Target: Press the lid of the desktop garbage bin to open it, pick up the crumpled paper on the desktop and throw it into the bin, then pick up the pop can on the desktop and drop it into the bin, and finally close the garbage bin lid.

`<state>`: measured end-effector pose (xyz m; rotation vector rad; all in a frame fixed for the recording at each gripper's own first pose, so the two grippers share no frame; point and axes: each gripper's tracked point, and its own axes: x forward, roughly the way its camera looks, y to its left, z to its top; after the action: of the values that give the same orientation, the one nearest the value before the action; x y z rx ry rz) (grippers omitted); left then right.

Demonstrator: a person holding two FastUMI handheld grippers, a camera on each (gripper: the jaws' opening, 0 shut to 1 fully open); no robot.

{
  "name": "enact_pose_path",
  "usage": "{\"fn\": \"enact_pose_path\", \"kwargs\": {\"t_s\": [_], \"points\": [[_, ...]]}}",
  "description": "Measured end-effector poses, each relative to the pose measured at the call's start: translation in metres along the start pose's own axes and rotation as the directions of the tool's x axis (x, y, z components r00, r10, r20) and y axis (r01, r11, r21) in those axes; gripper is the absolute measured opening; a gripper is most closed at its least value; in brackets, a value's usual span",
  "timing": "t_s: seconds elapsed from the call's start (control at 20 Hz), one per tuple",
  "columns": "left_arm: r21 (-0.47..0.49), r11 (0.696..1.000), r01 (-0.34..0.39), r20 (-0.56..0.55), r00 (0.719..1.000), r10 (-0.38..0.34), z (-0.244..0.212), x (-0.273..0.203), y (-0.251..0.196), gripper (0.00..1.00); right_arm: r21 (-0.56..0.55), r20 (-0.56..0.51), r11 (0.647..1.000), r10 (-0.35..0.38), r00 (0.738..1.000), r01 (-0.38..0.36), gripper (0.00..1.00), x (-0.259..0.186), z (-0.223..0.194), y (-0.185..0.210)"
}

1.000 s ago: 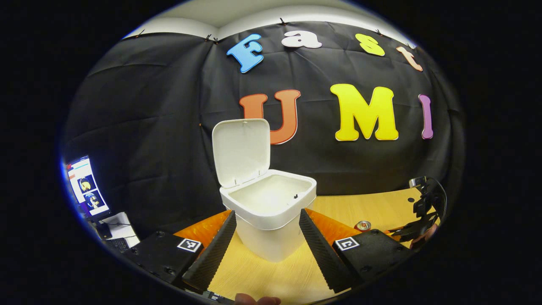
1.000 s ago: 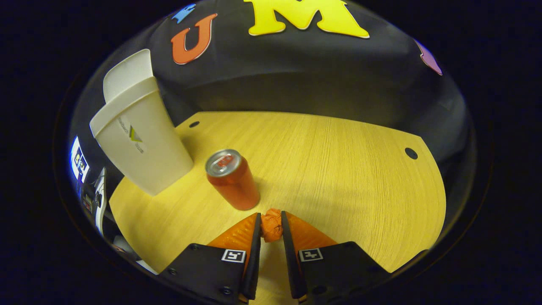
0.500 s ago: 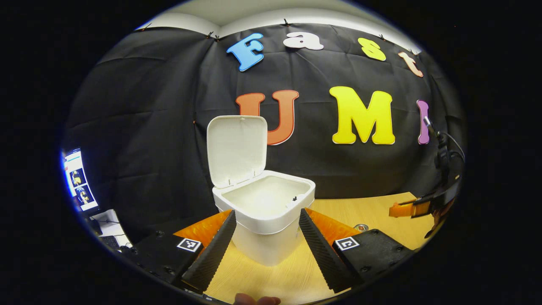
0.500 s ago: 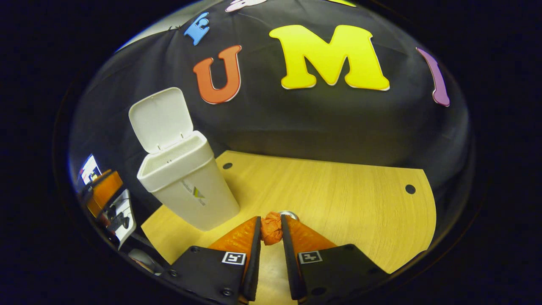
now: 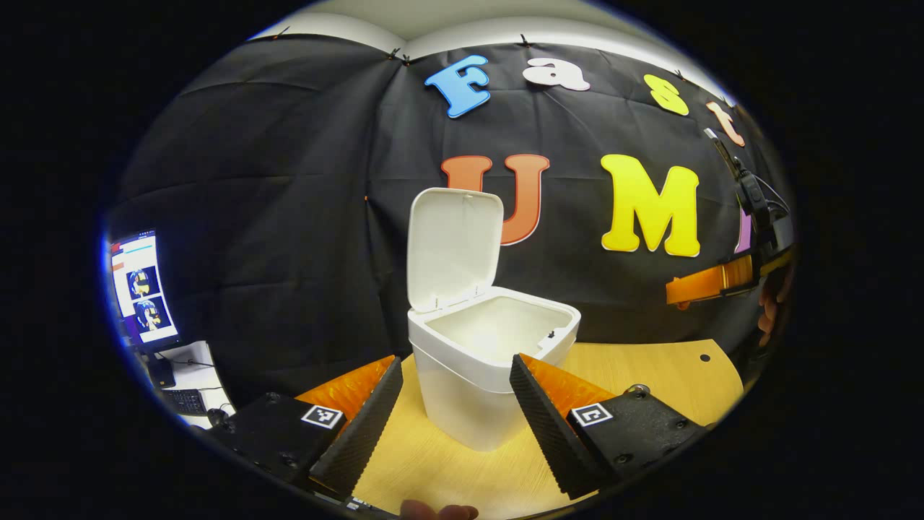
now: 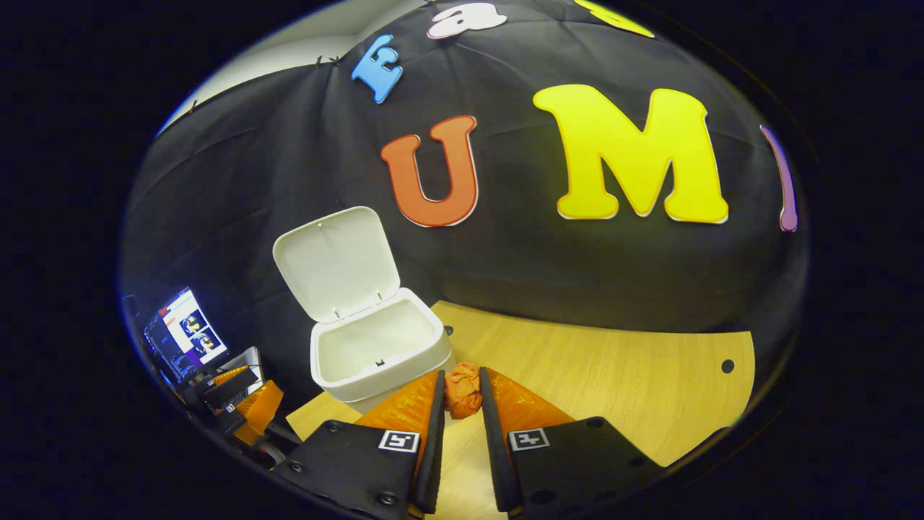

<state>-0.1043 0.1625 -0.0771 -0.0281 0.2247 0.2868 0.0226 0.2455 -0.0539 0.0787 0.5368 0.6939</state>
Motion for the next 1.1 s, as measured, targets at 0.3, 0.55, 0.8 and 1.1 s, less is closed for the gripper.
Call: {"fn": "enact_pose_path", "kwargs": {"t_s": [0.3,0.55,0.8,1.1], "points": [[-0.032,0.999,-0.011,0.029,1.000,0.012,0.007,-0.016,0.024,0.99,-0.065,0.013,0.993,0.101,0.995,-0.100,0.30,0.040,0.021,0.075],[-0.037,0.998,-0.045,0.046,0.998,0.047,0.012,-0.026,0.048,0.99,-0.119,-0.009,0.985,0.123,0.992,-0.124,0.30,0.091,0.019,0.110],[-0.033,0.998,-0.058,0.057,0.997,0.060,0.014,-0.034,0.059,0.98,-0.160,-0.052,0.981,0.106,0.993,-0.113,0.30,0.135,0.005,0.122],[-0.043,0.998,-0.052,0.061,0.997,0.055,0.017,-0.038,0.059,0.98,-0.170,-0.086,0.980,0.089,0.992,-0.102,0.32,0.160,-0.009,0.125]]}}
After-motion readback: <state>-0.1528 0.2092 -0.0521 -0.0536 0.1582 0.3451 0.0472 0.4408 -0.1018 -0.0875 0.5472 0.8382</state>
